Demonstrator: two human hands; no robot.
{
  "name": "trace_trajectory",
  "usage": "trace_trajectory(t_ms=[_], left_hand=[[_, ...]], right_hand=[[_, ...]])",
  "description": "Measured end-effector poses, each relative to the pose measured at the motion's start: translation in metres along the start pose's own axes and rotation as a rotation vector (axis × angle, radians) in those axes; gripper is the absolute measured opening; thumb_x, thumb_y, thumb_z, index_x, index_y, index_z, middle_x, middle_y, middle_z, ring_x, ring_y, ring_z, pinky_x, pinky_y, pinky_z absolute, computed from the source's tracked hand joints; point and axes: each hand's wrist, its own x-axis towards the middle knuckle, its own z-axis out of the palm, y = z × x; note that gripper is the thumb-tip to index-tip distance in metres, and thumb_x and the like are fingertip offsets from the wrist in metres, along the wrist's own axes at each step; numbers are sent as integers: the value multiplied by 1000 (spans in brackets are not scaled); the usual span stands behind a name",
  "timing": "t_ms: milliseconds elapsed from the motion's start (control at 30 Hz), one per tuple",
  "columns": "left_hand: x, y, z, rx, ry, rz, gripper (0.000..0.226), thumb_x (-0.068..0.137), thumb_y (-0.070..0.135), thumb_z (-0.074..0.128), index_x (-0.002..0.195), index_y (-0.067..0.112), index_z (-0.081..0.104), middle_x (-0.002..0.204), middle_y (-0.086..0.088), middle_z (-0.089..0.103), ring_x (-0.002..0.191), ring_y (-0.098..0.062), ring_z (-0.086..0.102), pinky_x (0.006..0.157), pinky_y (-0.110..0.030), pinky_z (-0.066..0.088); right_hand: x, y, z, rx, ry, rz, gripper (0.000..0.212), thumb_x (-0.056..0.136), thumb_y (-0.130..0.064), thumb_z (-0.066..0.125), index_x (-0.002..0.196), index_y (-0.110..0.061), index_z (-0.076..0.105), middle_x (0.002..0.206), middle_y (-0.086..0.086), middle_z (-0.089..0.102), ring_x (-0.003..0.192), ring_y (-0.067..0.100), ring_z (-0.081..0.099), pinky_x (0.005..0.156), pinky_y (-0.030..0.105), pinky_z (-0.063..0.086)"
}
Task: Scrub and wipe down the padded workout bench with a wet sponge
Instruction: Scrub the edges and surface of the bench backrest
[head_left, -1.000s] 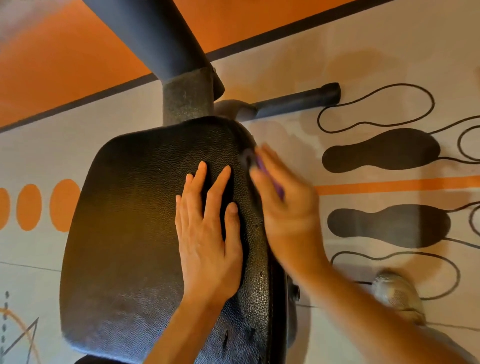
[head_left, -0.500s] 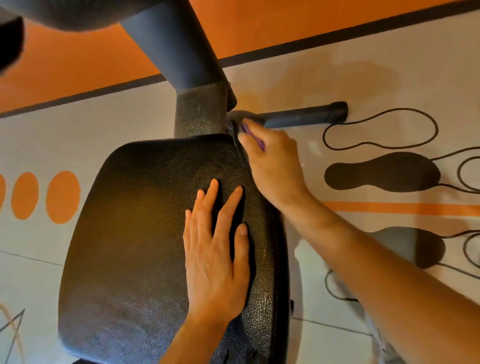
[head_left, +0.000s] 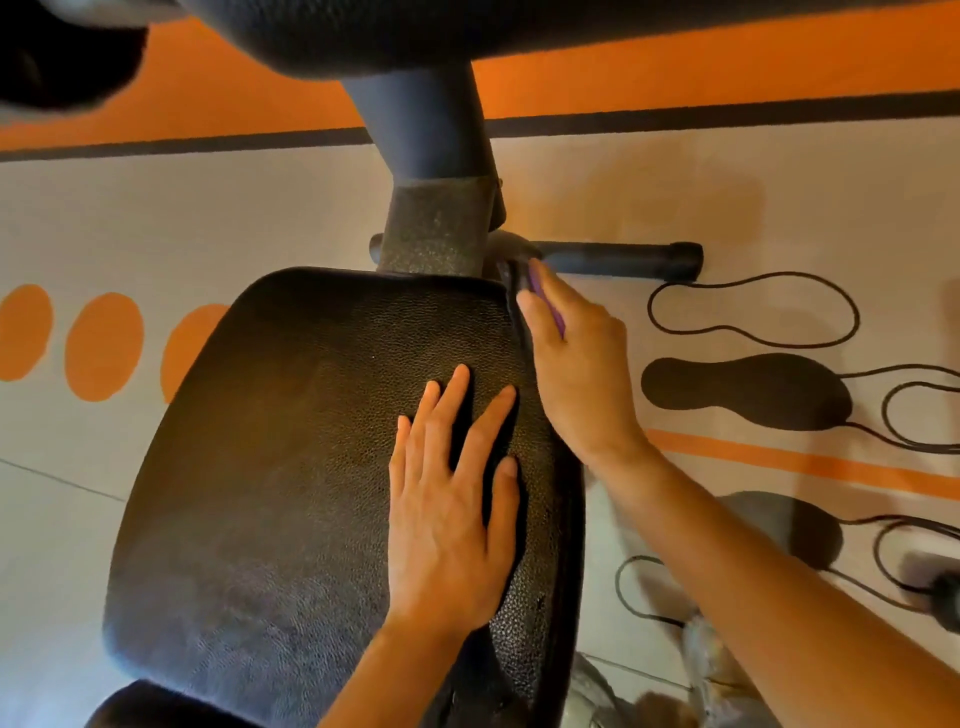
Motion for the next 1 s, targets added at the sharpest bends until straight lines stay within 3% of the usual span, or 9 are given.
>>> trace_trajectory(t_ms=[67, 133, 267, 367, 467, 633, 767, 867, 1000], left_hand=[[0, -1, 0, -6, 0, 2, 49, 102, 37, 32, 150, 35, 34, 163, 7, 17, 153, -14, 5, 124, -40, 5], [-2, 0, -1, -14, 2, 0, 49, 102, 38, 32, 150, 35, 34, 163, 7, 17, 153, -15, 5, 125, -39, 4], [-3, -2, 1, 9, -1, 15, 49, 102, 36, 32, 151, 33, 34, 164, 5, 17, 153, -15, 4, 125, -38, 3], [-1, -3, 2, 29, -15, 7, 49, 102, 37, 30, 151, 35, 32, 164, 4, 15, 153, -15, 2, 125, -39, 3], [0, -4, 2, 46, -29, 14, 49, 103, 38, 28, 151, 36, 28, 165, 3, 13, 153, -16, 1, 125, -41, 5], [-1, -6, 3, 44, -36, 28, 48, 104, 39, 26, 152, 35, 28, 164, 1, 15, 154, -18, 2, 124, -44, 10], [-1, -7, 4, 55, -11, 31, 48, 103, 39, 29, 150, 32, 34, 163, -2, 23, 153, -21, 10, 122, -44, 13], [0, -7, 1, 67, -30, 29, 49, 102, 41, 29, 150, 33, 33, 162, -2, 26, 152, -22, 16, 121, -43, 12], [25, -24, -17, 70, -16, -12, 54, 101, 46, 30, 153, 31, 29, 161, -1, 28, 151, -21, 20, 123, -39, 7]], right_hand=[[-60, 0, -14, 95, 17, 24, 39, 99, -21, 46, 138, -20, 46, 125, -9, 61, 113, -3, 57, 94, 7, 42], [-93, -2, -21, 55, 15, 27, 45, 98, -20, 47, 143, -18, 41, 136, -2, 56, 126, 3, 51, 103, 15, 40], [-16, -7, -10, -116, -12, 10, 30, 101, -22, 45, 125, -13, 59, 104, 2, 69, 87, 5, 62, 80, 12, 50], [26, -20, -9, -63, -100, 44, 32, 101, -26, 43, 126, -17, 60, 104, -1, 69, 93, 3, 62, 81, 13, 50], [7, -28, -18, 40, -21, 89, 23, 101, -23, 45, 112, -22, 66, 94, -4, 69, 84, -8, 60, 70, 3, 43], [-17, -27, -33, 53, 40, 198, 24, 101, -22, 44, 95, -36, 62, 79, -17, 61, 69, -19, 57, 61, 0, 41], [-4, -31, -26, -14, -7, 152, 20, 101, -25, 43, 107, -35, 59, 90, -18, 62, 83, -18, 58, 71, 0, 42], [14, -33, -14, -70, -72, 127, 25, 100, -30, 44, 117, -26, 62, 112, 0, 60, 102, 0, 57, 84, 5, 44], [31, -40, 1, -233, -153, 58, 25, 99, -28, 47, 118, -22, 63, 109, -1, 51, 93, -1, 52, 79, -3, 36]])
